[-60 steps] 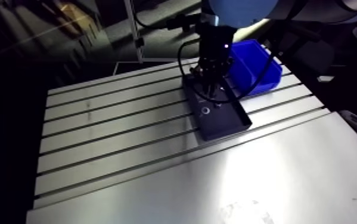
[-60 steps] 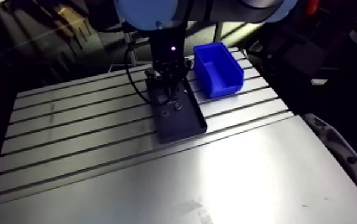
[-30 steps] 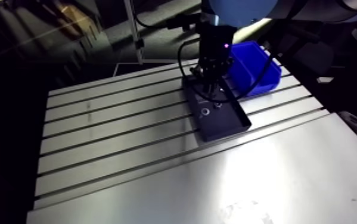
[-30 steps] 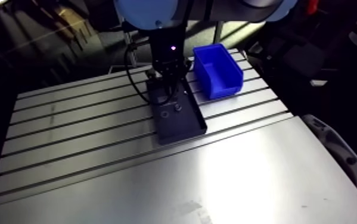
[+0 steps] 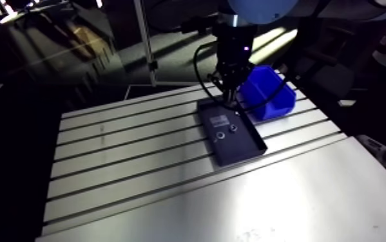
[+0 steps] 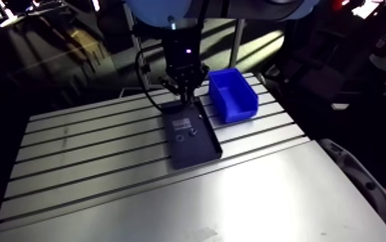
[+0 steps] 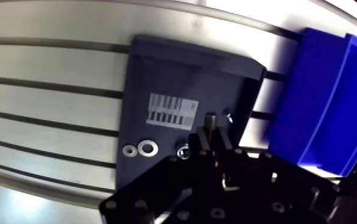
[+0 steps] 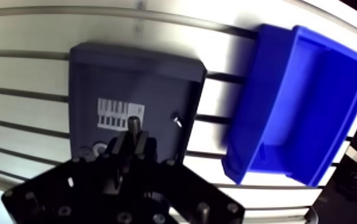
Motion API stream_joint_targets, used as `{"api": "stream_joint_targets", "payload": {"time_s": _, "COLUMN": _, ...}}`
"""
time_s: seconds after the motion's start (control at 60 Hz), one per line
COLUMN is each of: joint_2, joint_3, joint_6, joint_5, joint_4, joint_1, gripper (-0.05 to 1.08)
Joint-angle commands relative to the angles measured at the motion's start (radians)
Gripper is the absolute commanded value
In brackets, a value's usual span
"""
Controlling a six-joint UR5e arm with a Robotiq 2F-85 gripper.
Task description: Pick up the M10 bolt from the tray and put it into the blue bin.
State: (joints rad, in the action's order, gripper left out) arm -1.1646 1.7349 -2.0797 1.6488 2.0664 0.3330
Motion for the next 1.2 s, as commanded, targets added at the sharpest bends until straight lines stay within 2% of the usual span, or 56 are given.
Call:
{"api": "stream_joint_targets", "payload": {"time_s": 0.017, "joint_2": -0.071, "joint_3": -0.02, "joint_6": -0.017, "joint_5": 0.002, "joint_4": -0.07, "joint_1": 0.004, "gripper": 1.03}}
{"api": "stream_joint_targets", "payload": {"time_s": 0.1, "joint_2": -0.091, "joint_3": -0.032, "joint_6": -0.073, "joint_5": 0.003, "joint_4": -0.114, "joint_1": 0.0, "gripper": 1.05}}
{"api": "stream_joint_targets", "payload": {"time_s": 0.167, "joint_2": -0.113, "joint_3": -0.047, "joint_6": -0.216, "joint_5": -0.005, "joint_4": -0.17, "joint_1": 0.0, "gripper": 1.06}}
{"api": "stream_joint_targets", "payload": {"time_s": 0.45, "joint_2": -0.149, "joint_3": -0.099, "joint_6": -0.743, "joint_5": -0.039, "joint_4": -0.211, "joint_1": 0.004, "gripper": 1.06}}
{"api": "stream_joint_targets", "payload": {"time_s": 0.633, "joint_2": -0.142, "joint_3": -0.162, "joint_6": -1.052, "joint_5": -0.029, "joint_4": -0.221, "joint_1": 0.027, "gripper": 1.06}}
{"api": "stream_joint_targets", "payload": {"time_s": 0.667, "joint_2": -0.133, "joint_3": -0.194, "joint_6": -1.155, "joint_5": -0.025, "joint_4": -0.241, "joint_1": 0.043, "gripper": 1.05}}
{"api": "stream_joint_targets", "payload": {"time_s": 0.7, "joint_2": -0.133, "joint_3": -0.194, "joint_6": -1.155, "joint_5": -0.025, "joint_4": -0.241, "joint_1": 0.043, "gripper": 1.05}}
{"api": "stream_joint_targets", "payload": {"time_s": 0.733, "joint_2": -0.12, "joint_3": -0.236, "joint_6": -1.246, "joint_5": -0.023, "joint_4": -0.284, "joint_1": 0.046, "gripper": 1.05}}
{"api": "stream_joint_targets", "payload": {"time_s": 0.817, "joint_2": -0.093, "joint_3": -0.281, "joint_6": -1.303, "joint_5": -0.017, "joint_4": -0.335, "joint_1": 0.049, "gripper": 1.05}}
{"api": "stream_joint_targets", "payload": {"time_s": 0.833, "joint_2": -0.077, "joint_3": -0.298, "joint_6": -1.321, "joint_5": -0.009, "joint_4": -0.352, "joint_1": 0.05, "gripper": 1.05}}
{"api": "stream_joint_targets", "payload": {"time_s": 0.933, "joint_2": -0.047, "joint_3": -0.321, "joint_6": -1.334, "joint_5": 0.003, "joint_4": -0.36, "joint_1": 0.07, "gripper": 1.05}}
{"api": "stream_joint_targets", "payload": {"time_s": 1.1, "joint_2": -0.022, "joint_3": -0.333, "joint_6": -1.397, "joint_5": 0.004, "joint_4": -0.356, "joint_1": 0.095, "gripper": 1.05}}
{"api": "stream_joint_targets", "payload": {"time_s": 1.2, "joint_2": 0.003, "joint_3": -0.342, "joint_6": -1.433, "joint_5": 0.004, "joint_4": -0.343, "joint_1": 0.131, "gripper": 1.05}}
